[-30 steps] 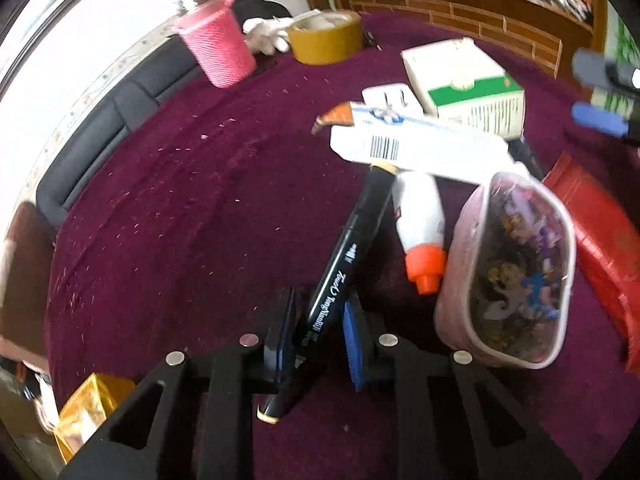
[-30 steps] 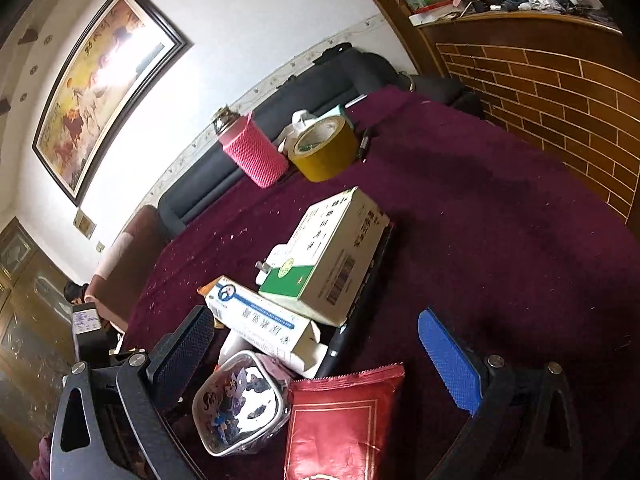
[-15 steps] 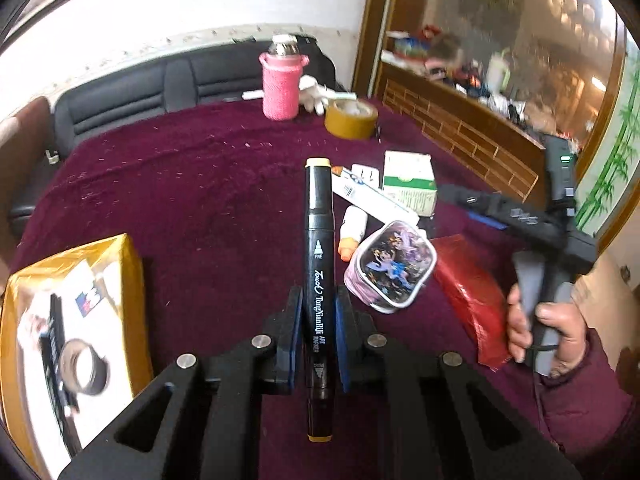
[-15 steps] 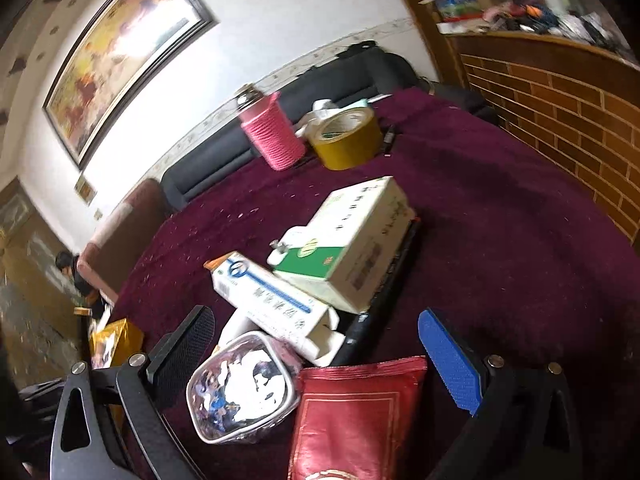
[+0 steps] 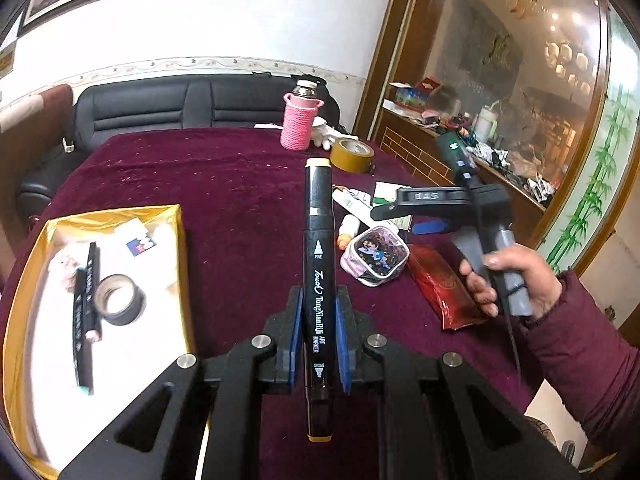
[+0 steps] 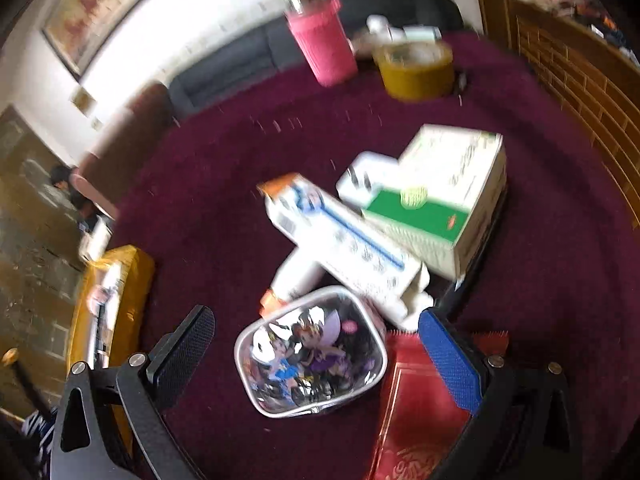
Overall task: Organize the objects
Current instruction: 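Grasp the clear cartoon pencil case with the right tool while the left tool holds the marker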
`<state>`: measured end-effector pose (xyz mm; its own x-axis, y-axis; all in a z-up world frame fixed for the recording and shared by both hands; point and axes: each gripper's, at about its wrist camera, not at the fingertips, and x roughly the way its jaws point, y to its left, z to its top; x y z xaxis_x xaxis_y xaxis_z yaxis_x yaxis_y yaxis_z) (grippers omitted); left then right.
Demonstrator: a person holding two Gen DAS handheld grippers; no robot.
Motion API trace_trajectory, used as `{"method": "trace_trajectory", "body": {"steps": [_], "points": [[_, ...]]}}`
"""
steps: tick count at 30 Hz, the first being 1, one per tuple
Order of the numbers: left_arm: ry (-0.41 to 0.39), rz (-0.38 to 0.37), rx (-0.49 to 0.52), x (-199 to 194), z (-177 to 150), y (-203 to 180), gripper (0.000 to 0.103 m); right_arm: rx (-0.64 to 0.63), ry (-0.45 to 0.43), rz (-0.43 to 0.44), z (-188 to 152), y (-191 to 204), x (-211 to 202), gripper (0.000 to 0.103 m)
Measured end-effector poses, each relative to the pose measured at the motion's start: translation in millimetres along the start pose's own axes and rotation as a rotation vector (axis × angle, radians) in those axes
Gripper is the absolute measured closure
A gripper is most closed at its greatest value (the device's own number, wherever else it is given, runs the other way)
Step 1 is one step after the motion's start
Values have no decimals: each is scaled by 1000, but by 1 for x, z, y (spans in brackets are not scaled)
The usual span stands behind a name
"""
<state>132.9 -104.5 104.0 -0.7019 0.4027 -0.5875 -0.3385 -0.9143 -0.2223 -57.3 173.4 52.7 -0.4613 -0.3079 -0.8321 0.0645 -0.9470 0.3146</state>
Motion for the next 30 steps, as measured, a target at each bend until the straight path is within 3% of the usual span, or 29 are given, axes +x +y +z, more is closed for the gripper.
{"method": "trace_trajectory", "body": {"steps": [2, 4, 7, 8, 11, 14, 17, 21, 26, 30], "points": [[-8, -1, -19, -6, -5, 7, 89, -10, 17, 47, 2, 8, 10, 0], [-13, 1, -35, -11, -9, 11, 89, -20, 66, 158, -4, 22, 19, 0], [-19, 1, -61, -17, -14, 19, 89, -112, 196, 431, -22, 59, 28, 0], [-20, 5, -71, -19, -16, 22, 89, -153, 206, 447, -29, 71, 27, 1], [-30, 10, -93, -24, -20, 31, 89, -250, 118, 273, -42, 91, 15, 0], [-38, 11, -110, -28, -23, 37, 89, -344, 65, 195, -60, 108, 5, 0], [-37, 12, -118, -30, -28, 42, 89, -561, 7, 114, -78, 142, -5, 0], [-43, 2, -149, -37, -33, 47, 89, -668, 4, 100, -75, 169, 5, 0], [-50, 33, -151, -50, -38, 51, 89, -545, 145, 140, -41, 166, 57, 0], [-53, 47, -145, -59, -42, 57, 89, -469, 281, 270, -50, 148, 59, 0]]}}
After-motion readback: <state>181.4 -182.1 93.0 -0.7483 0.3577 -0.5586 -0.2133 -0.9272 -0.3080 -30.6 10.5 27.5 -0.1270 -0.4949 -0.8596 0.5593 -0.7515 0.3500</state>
